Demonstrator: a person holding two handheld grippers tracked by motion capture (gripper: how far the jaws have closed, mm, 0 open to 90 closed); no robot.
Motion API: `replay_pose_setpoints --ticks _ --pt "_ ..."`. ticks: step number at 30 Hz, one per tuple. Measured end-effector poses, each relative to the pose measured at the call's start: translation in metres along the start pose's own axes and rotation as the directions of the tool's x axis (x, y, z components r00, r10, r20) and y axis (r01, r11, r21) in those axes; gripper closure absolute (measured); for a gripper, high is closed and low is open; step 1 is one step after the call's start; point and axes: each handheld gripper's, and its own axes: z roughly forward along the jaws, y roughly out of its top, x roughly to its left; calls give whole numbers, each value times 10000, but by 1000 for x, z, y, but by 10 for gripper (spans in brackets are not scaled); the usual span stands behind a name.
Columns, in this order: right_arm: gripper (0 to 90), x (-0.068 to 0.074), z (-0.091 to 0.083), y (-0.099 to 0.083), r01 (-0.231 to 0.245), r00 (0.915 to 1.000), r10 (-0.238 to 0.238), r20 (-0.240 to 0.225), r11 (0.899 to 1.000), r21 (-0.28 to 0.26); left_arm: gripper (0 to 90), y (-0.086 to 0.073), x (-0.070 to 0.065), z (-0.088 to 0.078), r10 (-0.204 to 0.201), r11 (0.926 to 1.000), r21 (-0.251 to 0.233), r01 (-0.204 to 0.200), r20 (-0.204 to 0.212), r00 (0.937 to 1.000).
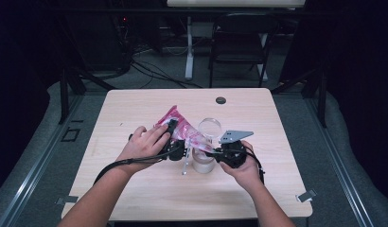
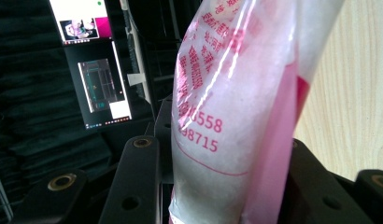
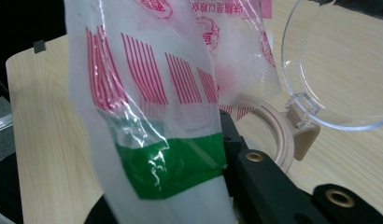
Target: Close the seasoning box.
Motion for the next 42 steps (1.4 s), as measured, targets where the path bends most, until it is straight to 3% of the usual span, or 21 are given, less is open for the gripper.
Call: replay_pose_setpoints --ticks 5,9,14,15,24,30,37,42 --pt "900 0 -1 0 -27 10000 28 48 10000 -25 674 0 1 0 -29 10000 29 29 46 10000" --pt "900 -1 -2 1 -120 9999 119 -76 9997 -220 675 -2 -3 0 -501 9987 -57 502 172 9986" --pt "900 1 -1 2 -40 9999 38 -100 9998 -174 680 -5 -5 0 -410 9992 -7 410 313 9987" --pt "900 1 -1 2 -32 9999 30 -99 9998 -173 679 -5 -7 1 -649 9979 -43 651 291 9975" --pt "900 4 2 2 50 10000 -51 -47 9999 -163 682 -7 -12 1 -1080 9941 67 1079 402 9933" --pt "900 4 1 2 17 10000 -18 -48 9997 -239 687 -8 -15 1 -1665 9860 15 1666 437 9851" --pt "900 5 0 3 18 10000 -19 -11 9995 -327 695 -10 -21 2 -2082 9780 -33 2086 511 9768" --pt "900 6 -1 4 -7 10000 6 -27 9991 -428 699 -12 -24 2 -2468 9688 -63 2476 586 9673"
